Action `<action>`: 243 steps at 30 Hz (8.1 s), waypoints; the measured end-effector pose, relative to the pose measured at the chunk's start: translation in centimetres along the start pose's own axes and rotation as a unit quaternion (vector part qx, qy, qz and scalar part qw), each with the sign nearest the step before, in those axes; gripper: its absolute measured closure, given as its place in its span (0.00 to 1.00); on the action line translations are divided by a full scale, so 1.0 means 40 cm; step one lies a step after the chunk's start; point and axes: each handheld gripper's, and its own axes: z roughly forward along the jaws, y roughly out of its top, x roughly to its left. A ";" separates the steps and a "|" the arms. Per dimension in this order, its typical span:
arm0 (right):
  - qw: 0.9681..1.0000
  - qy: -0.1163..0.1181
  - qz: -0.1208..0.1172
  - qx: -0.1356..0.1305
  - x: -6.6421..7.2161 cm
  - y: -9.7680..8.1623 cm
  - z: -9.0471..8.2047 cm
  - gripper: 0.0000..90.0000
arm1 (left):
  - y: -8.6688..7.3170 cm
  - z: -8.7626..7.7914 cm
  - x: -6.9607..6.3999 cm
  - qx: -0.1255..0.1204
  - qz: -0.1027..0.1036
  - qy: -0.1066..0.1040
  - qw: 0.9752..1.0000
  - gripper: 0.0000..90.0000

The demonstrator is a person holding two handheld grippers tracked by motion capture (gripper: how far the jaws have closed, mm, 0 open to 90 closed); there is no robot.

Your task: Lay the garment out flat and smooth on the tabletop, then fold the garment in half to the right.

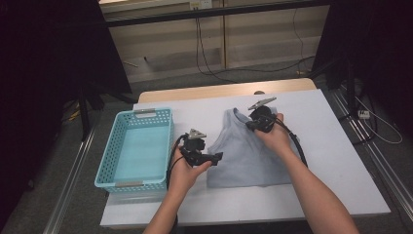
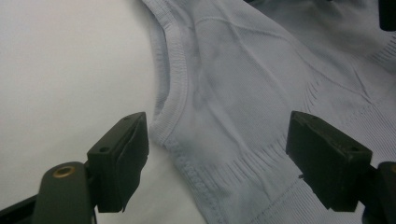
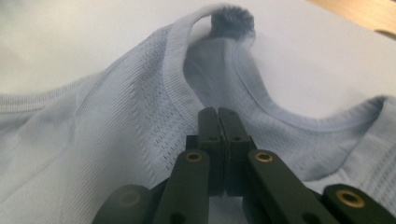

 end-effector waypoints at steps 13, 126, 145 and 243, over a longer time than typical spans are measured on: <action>0.999 -0.013 0.040 0.006 -0.014 -0.038 0.022 0.64 | -0.006 0.003 0.002 0.007 0.000 0.001 1.000 0.24; 0.978 0.151 -0.140 -0.046 0.400 -0.183 -0.037 0.39 | -0.035 -0.065 0.025 0.016 -0.016 0.014 1.000 0.17; 0.984 0.129 -0.108 -0.054 0.372 -0.186 -0.046 0.88 | -0.031 -0.074 0.025 0.007 -0.021 0.007 1.000 0.17; 0.968 0.209 -0.102 -0.096 0.405 -0.212 -0.159 0.89 | 0.147 0.198 0.130 0.033 -0.116 0.041 0.992 0.95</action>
